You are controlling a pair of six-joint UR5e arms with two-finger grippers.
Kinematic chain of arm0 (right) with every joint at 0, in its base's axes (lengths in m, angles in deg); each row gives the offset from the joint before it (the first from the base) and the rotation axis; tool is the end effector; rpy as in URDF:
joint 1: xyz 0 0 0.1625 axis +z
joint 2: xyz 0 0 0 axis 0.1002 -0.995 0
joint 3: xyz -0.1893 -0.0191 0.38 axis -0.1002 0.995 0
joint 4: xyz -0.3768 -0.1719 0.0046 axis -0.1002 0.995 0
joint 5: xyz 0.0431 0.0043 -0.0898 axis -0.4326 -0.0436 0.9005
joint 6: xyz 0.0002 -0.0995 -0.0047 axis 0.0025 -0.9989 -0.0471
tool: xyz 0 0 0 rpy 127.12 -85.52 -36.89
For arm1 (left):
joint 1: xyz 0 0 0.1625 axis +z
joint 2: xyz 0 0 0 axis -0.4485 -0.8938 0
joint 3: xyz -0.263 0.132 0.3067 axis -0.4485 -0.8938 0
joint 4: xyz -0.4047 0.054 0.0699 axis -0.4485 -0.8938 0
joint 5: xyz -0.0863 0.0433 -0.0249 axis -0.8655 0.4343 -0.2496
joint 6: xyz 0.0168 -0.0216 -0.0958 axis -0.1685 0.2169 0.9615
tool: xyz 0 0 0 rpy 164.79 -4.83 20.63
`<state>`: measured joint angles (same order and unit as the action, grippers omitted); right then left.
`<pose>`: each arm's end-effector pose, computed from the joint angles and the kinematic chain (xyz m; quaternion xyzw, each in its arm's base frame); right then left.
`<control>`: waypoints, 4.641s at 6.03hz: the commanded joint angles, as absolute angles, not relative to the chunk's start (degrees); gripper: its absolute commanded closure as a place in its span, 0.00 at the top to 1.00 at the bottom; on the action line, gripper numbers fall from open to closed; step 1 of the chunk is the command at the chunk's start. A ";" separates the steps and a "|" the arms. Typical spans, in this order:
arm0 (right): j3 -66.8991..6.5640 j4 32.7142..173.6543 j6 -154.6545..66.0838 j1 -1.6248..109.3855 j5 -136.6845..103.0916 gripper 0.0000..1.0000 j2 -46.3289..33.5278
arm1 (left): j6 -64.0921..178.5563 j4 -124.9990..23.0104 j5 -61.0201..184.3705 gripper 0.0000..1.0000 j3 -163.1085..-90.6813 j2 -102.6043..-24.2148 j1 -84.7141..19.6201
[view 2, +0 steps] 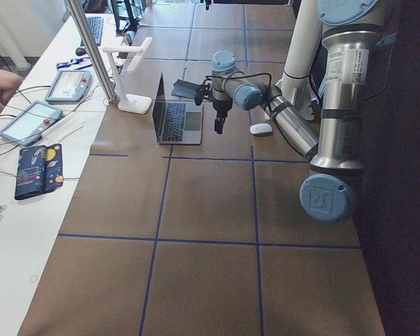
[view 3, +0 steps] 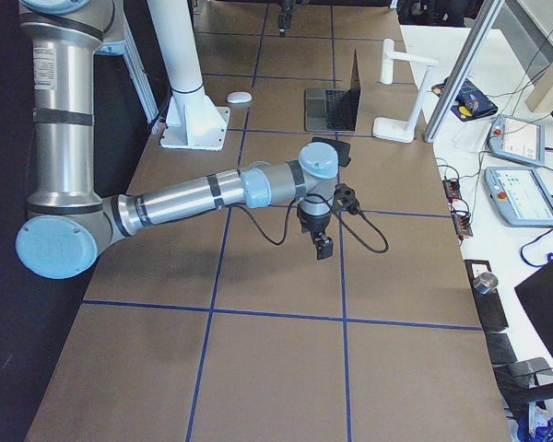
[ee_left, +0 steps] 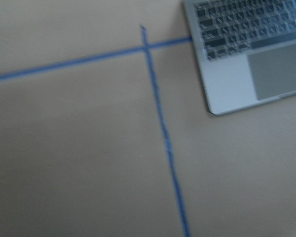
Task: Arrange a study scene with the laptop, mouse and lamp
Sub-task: 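Lower the left gripper onto the white mouse and grasp it, then carry the white mouse with the left gripper onto the mouse pad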
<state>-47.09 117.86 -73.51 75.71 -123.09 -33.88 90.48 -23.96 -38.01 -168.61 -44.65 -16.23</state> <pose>0.0039 -0.4471 0.5553 0.1034 -0.3312 -0.2050 0.9152 0.2535 -0.3467 0.3122 0.0522 0.4282 0.0914 0.8975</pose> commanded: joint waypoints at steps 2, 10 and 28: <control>-47.04 118.11 -79.25 81.70 -124.03 1.00 -41.62 | 106.18 -29.11 -21.43 1.00 -168.21 -48.63 4.17; -47.04 118.02 -78.89 81.61 -124.12 1.00 -41.09 | 149.73 -28.76 -7.32 1.00 -157.49 -54.26 23.66; -44.93 117.84 -78.80 81.61 -124.20 1.00 -41.01 | 123.55 -25.85 -8.02 0.08 -152.16 -73.64 12.09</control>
<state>-45.09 117.80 -78.81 81.61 -124.14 -41.01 126.30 -25.65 -7.93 -155.44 -68.73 14.68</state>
